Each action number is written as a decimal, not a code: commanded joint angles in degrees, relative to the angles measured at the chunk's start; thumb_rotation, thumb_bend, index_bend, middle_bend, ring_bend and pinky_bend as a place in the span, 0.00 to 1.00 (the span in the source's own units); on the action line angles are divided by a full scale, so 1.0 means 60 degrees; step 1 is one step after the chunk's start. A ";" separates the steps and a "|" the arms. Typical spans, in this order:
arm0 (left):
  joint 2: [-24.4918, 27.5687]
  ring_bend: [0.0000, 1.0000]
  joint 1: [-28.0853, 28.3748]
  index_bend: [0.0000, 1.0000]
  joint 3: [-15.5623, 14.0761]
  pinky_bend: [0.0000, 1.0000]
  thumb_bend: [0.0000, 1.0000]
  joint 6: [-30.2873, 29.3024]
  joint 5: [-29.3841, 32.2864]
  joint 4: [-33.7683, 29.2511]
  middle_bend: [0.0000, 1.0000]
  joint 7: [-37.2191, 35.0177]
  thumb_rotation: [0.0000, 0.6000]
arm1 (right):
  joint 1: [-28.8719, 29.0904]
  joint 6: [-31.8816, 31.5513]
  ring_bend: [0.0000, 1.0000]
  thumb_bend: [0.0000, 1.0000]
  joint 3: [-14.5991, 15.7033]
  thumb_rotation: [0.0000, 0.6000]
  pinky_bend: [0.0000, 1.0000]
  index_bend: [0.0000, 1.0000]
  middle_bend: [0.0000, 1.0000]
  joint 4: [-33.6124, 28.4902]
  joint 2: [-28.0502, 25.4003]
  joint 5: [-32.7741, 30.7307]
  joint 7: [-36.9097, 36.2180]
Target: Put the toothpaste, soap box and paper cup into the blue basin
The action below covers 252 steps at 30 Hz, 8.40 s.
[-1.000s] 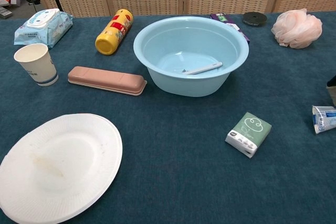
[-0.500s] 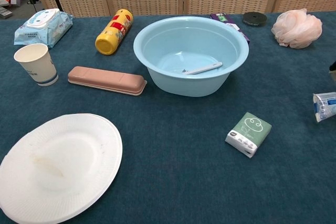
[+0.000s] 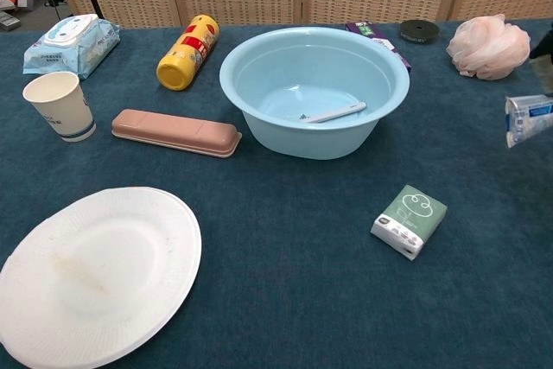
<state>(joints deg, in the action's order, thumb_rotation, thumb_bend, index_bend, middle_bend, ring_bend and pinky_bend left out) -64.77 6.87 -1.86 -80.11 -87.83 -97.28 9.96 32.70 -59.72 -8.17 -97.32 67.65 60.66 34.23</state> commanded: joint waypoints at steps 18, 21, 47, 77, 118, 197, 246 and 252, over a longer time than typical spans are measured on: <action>0.0092 0.00 0.0017 0.00 -0.0142 0.09 0.27 0.0065 -0.0253 -0.0095 0.00 -0.0352 1.00 | 0.2022 -0.0460 0.56 0.21 -0.0809 1.00 0.54 0.77 0.59 -0.1709 0.0720 -0.1849 0.2843; 0.0106 0.00 0.0028 0.00 -0.0179 0.09 0.27 0.0085 -0.0322 -0.0102 0.00 -0.0449 1.00 | 0.2462 -0.0448 0.56 0.21 -0.0900 1.00 0.54 0.77 0.59 -0.1417 0.1246 -0.2180 0.3089; 0.0035 0.00 0.0142 0.00 -0.0259 0.09 0.28 0.0348 -0.0336 0.0026 0.00 -0.0778 1.00 | 0.3972 -0.0676 0.23 0.16 -0.0959 1.00 0.46 0.53 0.25 0.0274 0.3080 -0.2945 0.3250; -0.0041 0.00 0.0115 0.00 -0.0305 0.09 0.28 0.0289 -0.0418 -0.0069 0.00 -0.0343 1.00 | 0.1460 -0.3075 0.00 0.16 0.0646 1.00 0.37 0.32 0.05 -0.2563 0.0443 -0.0637 0.1947; 0.0103 0.00 0.0066 0.00 -0.0172 0.09 0.27 0.0235 -0.0116 -0.0084 0.00 -0.0457 1.00 | -0.0604 -0.2052 0.00 0.13 0.1622 1.00 0.34 0.20 0.00 -0.2190 0.2681 0.0492 0.1283; 0.0200 0.00 -0.0009 0.00 -0.0041 0.09 0.27 0.0111 0.0034 -0.0137 0.00 -0.0514 1.00 | -0.1094 -0.2046 0.19 0.19 0.0777 1.00 0.42 0.69 0.23 -0.0887 0.3017 0.0591 0.0559; 0.0089 0.00 0.0148 0.00 -0.0067 0.09 0.27 0.0566 0.0230 0.0058 0.00 -0.0798 1.00 | 0.2840 -0.0678 0.10 0.16 -0.1768 1.00 0.40 0.61 0.13 0.0986 0.4250 -0.1974 0.1586; 0.0094 0.00 0.0143 0.00 -0.0070 0.09 0.27 0.0520 0.0197 0.0032 0.00 -0.0775 1.00 | 0.2774 -0.0836 0.00 0.14 -0.1613 1.00 0.32 0.31 0.00 0.0818 0.4079 -0.1767 0.1342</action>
<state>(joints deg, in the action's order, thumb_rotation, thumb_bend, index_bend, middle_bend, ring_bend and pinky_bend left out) -64.21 7.73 -2.29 -76.99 -86.65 -97.08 5.31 49.45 -64.53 -18.00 -92.20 92.33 49.89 42.41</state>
